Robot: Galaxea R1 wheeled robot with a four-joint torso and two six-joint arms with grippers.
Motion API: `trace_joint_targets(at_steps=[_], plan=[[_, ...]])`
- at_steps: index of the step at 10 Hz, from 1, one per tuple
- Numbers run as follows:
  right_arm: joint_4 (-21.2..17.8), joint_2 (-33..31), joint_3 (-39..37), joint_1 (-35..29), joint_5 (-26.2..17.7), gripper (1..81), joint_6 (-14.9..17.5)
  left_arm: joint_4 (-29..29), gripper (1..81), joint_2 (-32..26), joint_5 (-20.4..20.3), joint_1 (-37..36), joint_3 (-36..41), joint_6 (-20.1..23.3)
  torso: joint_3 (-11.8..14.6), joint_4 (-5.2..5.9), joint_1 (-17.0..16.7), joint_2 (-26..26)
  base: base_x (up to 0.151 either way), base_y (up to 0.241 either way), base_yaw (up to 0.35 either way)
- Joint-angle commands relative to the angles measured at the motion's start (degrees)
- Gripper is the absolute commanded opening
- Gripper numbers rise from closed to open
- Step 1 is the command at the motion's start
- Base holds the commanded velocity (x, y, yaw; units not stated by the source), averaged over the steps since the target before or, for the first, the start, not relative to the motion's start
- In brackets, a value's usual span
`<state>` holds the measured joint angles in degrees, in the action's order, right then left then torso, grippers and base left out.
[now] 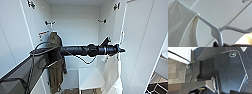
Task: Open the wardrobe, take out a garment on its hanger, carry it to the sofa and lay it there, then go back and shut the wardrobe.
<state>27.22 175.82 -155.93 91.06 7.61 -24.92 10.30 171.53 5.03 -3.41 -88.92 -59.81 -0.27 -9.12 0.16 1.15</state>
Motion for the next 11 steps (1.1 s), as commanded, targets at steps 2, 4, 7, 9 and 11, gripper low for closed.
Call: trace_joint_targets(at_steps=[2, 4, 7, 9, 11], plan=[[-0.15, 0.25, 0.29, -2.59, -2.25, 81.1, 0.04, 1.56, 1.0, -0.49, -2.93, -10.34, 0.59, 1.18, 0.0, 0.0, 0.02, 0.0, -0.124, 0.0, 0.0], [-0.15, 0.08, 0.29, -2.42, -2.25, 81.1, 0.04, 1.56, 1.0, -0.49, -3.01, -9.72, 0.67, 1.1, 0.02, 0.0, -0.02, 0.02, -0.127, 0.0, 0.0], [-0.23, -0.01, 0.29, -2.5, -2.25, 81.1, 0.04, 2.44, 1.0, -1.8, -4.6, -8.23, 2.08, 1.36, 0.0, 0.0, 0.0, 0.0, -0.127, 0.0, 0.0], [-0.23, -0.01, 0.29, -2.5, -2.25, 81.1, 0.04, 2.44, 1.0, -3.21, -5.12, -7.52, 3.31, 1.36, 0.02, 0.0, -0.09, 0.02, -0.127, 0.0, 0.0], [-0.16, -0.01, 0.29, -2.5, -2.25, 81.1, 0.04, 2.53, 1.0, -4.17, -5.39, -7.0, 4.18, 1.36, 0.02, 0.0, -0.13, 0.06, -0.127, 0.0, 0.0]])
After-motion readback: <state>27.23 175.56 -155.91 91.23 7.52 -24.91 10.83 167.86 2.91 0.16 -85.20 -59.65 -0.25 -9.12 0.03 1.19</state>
